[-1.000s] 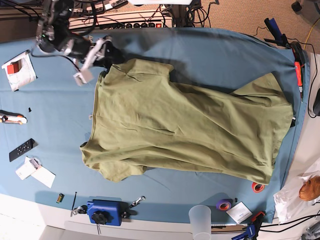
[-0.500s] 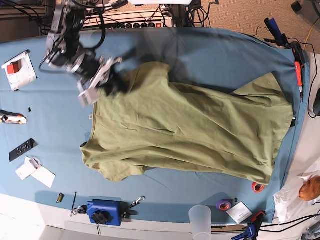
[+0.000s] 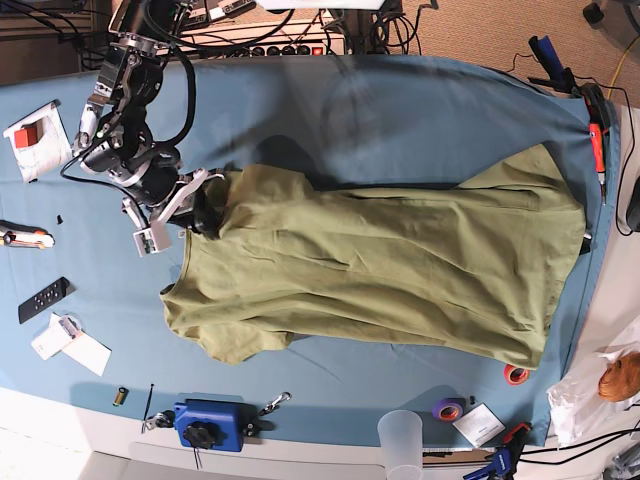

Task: Layout the t-shirt on the table in an organized manner, then fold the t-shirt properly
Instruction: 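Move the right gripper to the shirt collar and grasp it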

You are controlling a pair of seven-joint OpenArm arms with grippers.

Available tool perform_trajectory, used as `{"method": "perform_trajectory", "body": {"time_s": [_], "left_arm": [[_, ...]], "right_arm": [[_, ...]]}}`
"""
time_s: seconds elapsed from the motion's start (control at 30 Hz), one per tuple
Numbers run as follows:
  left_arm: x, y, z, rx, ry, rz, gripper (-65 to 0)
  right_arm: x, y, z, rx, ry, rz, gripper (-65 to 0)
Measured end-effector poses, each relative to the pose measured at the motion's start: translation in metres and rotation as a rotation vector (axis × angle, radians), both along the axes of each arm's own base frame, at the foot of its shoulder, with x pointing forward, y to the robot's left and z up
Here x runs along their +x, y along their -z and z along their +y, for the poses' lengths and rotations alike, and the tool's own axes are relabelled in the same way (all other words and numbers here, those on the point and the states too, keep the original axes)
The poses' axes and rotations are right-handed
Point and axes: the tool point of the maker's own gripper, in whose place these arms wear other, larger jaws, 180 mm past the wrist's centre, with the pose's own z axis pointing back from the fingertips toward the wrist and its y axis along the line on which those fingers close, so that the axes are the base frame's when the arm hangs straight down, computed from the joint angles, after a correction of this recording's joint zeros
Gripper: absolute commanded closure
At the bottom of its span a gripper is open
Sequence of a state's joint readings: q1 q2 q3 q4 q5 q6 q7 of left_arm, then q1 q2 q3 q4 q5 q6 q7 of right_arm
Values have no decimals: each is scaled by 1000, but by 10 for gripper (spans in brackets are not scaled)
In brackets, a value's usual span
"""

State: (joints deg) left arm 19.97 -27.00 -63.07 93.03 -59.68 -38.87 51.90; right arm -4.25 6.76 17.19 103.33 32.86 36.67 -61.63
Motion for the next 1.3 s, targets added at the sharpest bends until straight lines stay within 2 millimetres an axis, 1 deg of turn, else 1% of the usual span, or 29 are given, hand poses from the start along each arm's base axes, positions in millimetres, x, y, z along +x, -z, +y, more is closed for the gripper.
{"method": "perform_trajectory", "body": {"time_s": [0.03, 0.17, 0.27, 0.3, 0.33, 0.37, 0.43, 0.47, 0.53, 0.6, 0.7, 0.83, 0.93, 1.03, 1.07, 1.13, 1.23, 1.3], "left_arm": [[0, 0, 0, 0, 0, 0, -101], [0, 0, 0, 0, 0, 0, -101], [0, 1, 0, -1, 1, 3, -101], [-1, 2, -1, -2, 3, 13, -101], [-2, 3, -1, -2, 4, 19, -101], [-2, 4, -1, -2, 5, 22, -101], [-2, 4, -1, -2, 5, 22, -101], [-2, 3, -1, -3, 5, 20, -101], [-1, 3, -1, -5, 6, 17, -101], [-1, 0, -3, -18, 10, 3, -101], [1, -2, -4, -27, 12, -10, -101], [0, -2, -4, -27, 13, -9, -101], [0, -2, -4, -27, 13, -10, -101], [0, -2, -4, -27, 13, -9, -101], [1, -2, -4, -26, 13, -9, -101], [0, -2, -4, -26, 13, -9, -101], [0, -2, -4, -26, 12, -9, -101], [0, -2, -4, -26, 12, -9, -101]], "right_arm": [[0, 0, 0, -1, -1, -1, -206], [0, -1, -2, 10, 1, 8, -206], [-4, -12, 8, 97, -43, 3, -206], [-4, -18, 7, 104, -56, -21, -206], [-5, -25, 4, 107, -59, -47, -206], [-4, -31, -4, 105, -42, -69, -206], [-4, -39, -26, 103, 24, -95, -206], [-6, -39, -37, 98, 57, -96, -206], [-18, -31, -54, 85, 106, -67, -206], [-36, -17, -61, 79, 132, -16, -206], [-59, 1, -59, 90, 133, 52, -206], [-68, 17, -60, 138, 155, 90, -206], [-71, 33, -56, 234, 174, 135, -206], [-80, 54, -37, 300, 135, 220, -206], [-79, 55, -27, 344, 115, 224, -206], [-77, 59, -13, 389, 88, 230, -206], [-70, 62, -3, 429, 80, 219, -206], [-67, 63, 7, 432, 49, 232, -206]]}}
